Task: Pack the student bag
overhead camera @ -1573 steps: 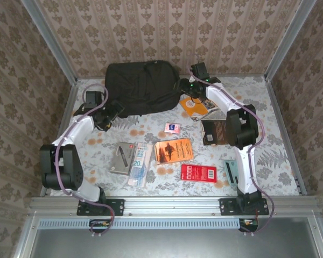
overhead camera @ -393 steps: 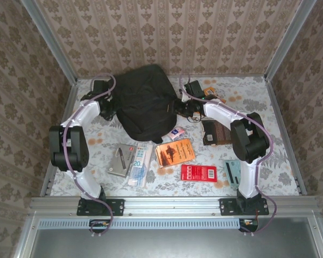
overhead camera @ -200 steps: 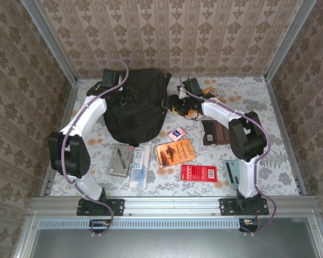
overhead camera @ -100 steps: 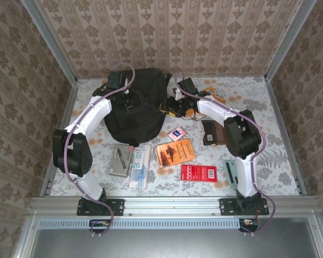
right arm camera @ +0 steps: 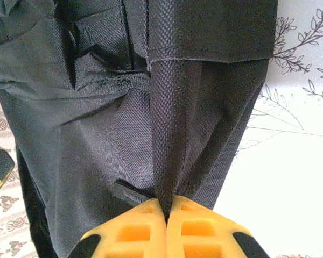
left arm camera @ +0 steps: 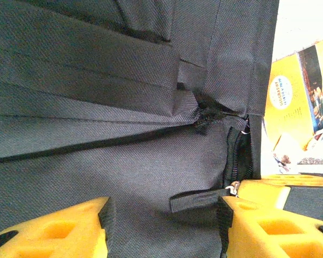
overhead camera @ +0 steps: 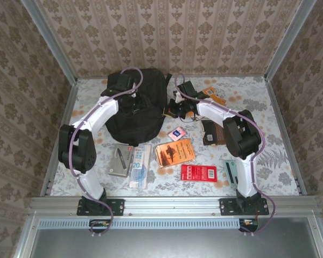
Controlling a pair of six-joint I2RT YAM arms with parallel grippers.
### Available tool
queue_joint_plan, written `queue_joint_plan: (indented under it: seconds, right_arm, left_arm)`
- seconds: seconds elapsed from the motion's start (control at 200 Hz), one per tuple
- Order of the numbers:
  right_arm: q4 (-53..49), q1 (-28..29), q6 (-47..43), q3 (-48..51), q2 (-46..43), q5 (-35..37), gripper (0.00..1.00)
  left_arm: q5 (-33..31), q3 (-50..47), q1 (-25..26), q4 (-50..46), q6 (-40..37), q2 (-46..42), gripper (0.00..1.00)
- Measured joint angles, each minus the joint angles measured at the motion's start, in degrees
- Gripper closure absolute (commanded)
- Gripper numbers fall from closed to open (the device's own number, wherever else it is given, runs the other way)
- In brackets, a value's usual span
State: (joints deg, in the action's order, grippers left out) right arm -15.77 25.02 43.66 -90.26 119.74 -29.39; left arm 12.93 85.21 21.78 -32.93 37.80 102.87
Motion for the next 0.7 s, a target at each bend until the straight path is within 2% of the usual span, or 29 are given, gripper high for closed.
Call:
queue_joint_plan:
  seconds: [0.175,0.32,0.7]
  right_arm:
    - [8.68,-0.07,3.87,5.44,-1.55,-2.84,1.00]
    - [20.06,-0.46,10.38,11.28,-2.01,-5.88,1.00]
    - [46.99,-0.98,25.53,20.87,-2.05,-8.81,1.00]
  left_arm:
    - [3.65,-0.76,-0.50,2.10,3.39,0.42,0.43]
    - [7.23,-2.36,-1.51,4.72,6.88,1.07,0.43]
    - [10.01,-4.63,-2.01,6.69,9.77,1.81,0.43]
